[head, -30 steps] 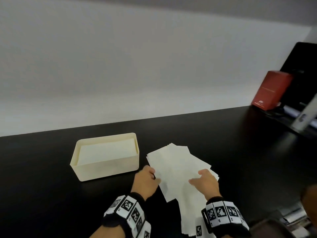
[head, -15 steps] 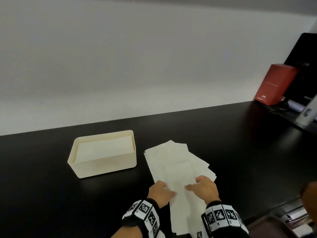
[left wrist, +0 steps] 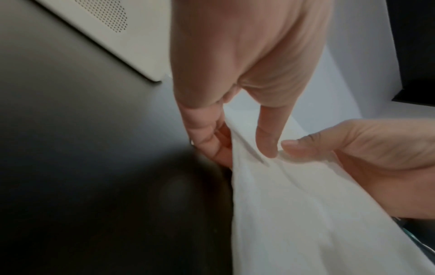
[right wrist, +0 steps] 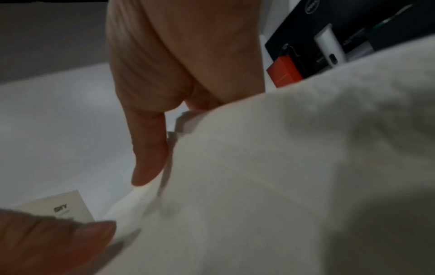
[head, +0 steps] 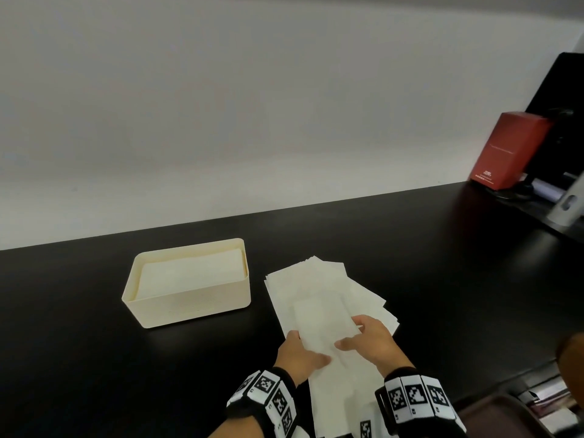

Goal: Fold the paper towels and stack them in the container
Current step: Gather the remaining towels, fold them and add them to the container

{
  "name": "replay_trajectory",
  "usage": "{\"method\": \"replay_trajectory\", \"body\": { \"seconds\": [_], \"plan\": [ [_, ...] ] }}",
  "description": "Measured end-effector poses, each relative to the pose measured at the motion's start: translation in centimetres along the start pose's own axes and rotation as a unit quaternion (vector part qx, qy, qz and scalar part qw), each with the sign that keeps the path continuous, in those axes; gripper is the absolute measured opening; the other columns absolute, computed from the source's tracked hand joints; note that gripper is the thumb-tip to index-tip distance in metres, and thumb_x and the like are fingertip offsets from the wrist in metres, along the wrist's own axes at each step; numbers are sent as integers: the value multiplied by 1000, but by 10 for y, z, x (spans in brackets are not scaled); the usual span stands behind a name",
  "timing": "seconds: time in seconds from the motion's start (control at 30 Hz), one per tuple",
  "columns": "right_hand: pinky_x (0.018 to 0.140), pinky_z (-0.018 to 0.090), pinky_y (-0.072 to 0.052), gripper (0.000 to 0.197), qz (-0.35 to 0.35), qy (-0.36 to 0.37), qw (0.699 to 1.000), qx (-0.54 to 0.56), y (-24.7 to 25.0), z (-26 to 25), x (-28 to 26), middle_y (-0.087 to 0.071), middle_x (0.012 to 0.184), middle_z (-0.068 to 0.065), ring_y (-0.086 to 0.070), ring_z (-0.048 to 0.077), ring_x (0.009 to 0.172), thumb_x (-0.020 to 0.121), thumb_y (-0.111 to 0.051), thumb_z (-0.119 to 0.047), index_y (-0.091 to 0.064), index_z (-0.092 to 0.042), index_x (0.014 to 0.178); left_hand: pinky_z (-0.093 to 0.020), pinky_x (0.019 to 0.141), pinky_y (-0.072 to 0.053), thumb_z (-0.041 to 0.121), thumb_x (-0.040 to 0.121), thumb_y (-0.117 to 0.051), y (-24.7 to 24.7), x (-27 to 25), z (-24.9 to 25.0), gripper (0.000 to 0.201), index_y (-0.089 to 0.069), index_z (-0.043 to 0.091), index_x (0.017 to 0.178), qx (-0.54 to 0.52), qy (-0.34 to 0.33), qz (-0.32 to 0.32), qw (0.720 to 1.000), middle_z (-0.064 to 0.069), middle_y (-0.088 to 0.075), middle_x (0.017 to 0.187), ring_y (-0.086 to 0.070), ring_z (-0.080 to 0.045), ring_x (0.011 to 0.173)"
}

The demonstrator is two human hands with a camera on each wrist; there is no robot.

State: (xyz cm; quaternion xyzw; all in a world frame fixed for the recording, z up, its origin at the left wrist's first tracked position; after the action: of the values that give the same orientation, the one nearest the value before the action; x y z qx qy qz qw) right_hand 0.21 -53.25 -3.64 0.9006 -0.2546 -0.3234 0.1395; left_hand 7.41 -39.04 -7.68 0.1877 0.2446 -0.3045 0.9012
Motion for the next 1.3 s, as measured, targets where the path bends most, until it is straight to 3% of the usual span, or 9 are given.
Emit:
{"method": "replay_trajectory", "body": {
  "seconds": [0.1, 0.27, 0.47, 0.6, 0.7, 0.8, 0.93, 1.13, 1.3],
  "plan": [
    [91, 42, -52, 48, -56, -28, 998, -27, -4, 0, -5, -67, 103, 5, -64, 26, 98, 63, -82, -6, -60, -12, 105, -35, 99, -49, 12, 69, -79, 5, 1, 1, 66, -42, 13, 123, 9, -11, 13, 1000, -4, -57, 119, -56, -20, 112],
    [93, 39, -50, 48, -82, 0, 989, -119, -3, -12, -12, -66, 103, 4, -62, 23, 99, 62, -77, 0, -60, -13, 105, -36, 103, -46, 10, 67, -81, 18, -6, 9, 86, -31, 9, 137, 16, -21, 16, 1000, -6, -55, 123, -55, -21, 116],
    [76, 22, -45, 47, -62, 137, 942, -298, -4, -66, -37, -59, 108, -2, -56, 17, 101, 71, -72, -4, -61, -20, 113, -35, 116, -24, 21, 63, -85, 80, -39, 84, 115, -9, 21, 150, 144, -211, 124, 959, 4, -31, 148, -23, -17, 140],
    [76, 24, -47, 36, -51, 215, 874, -433, -20, -107, -56, -61, 110, 1, -56, 20, 102, 79, -59, -3, -61, -20, 110, -19, 97, -37, 23, 67, -82, 103, -51, 103, 86, -36, 28, 139, 225, -229, 48, 946, 5, -54, 128, -48, -13, 122],
    [78, 27, -45, 21, -32, 254, 840, -479, -31, -135, -62, -62, 105, 4, -56, 23, 102, 81, -55, -5, -58, -24, 87, -22, 89, -47, 23, 67, -82, 118, -55, 99, 51, -59, 29, 112, 206, -231, 40, 950, 9, -63, 104, -58, -12, 102],
    [86, 30, -42, 27, -11, 269, 820, -505, -37, -159, -60, -61, 110, 1, -55, 22, 108, 81, -58, -12, -59, -21, 106, -33, 88, -54, 17, 70, -80, 148, -60, 96, 23, -69, 24, 88, 81, -239, 76, 965, 1, -73, 93, -68, -18, 93],
    [82, 31, -49, 17, 26, 286, 872, -397, -39, -192, -51, -66, 95, 0, -62, 20, 95, 79, -68, -27, -65, -19, 93, -30, 85, -52, 8, 73, -77, 207, -65, 95, 20, -72, 18, 90, -76, -248, 172, 950, 0, -75, 92, -69, -18, 92],
    [66, 22, -47, 10, 35, 336, 936, -102, -73, -237, -34, -60, 70, -10, -58, 11, 73, 79, -70, -25, -70, -18, 87, -30, 77, -50, 0, 74, -74, 280, -70, 88, 18, -67, 14, 80, -164, -253, 264, 916, -3, -69, 82, -63, -18, 78],
    [86, 35, -54, 9, -43, 281, 956, 68, -114, -243, -6, -68, 90, -1, -64, 18, 89, 83, -68, -15, -64, -21, 88, -35, 75, -53, -1, 76, -72, 310, -58, 75, 19, -63, 15, 81, -161, -237, 288, 914, -5, -67, 86, -63, -24, 83]
  ]
}}
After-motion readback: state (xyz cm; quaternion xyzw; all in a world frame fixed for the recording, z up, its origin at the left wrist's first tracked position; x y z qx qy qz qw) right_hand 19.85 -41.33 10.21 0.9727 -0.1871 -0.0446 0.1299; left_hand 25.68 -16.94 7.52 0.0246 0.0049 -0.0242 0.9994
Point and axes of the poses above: each hand's wrist, its own x-axis towards the middle knuckle, its own y-axis out of the back of the hand, z = x × y, the point moved 5 cm from there along x, towards the middle knuckle
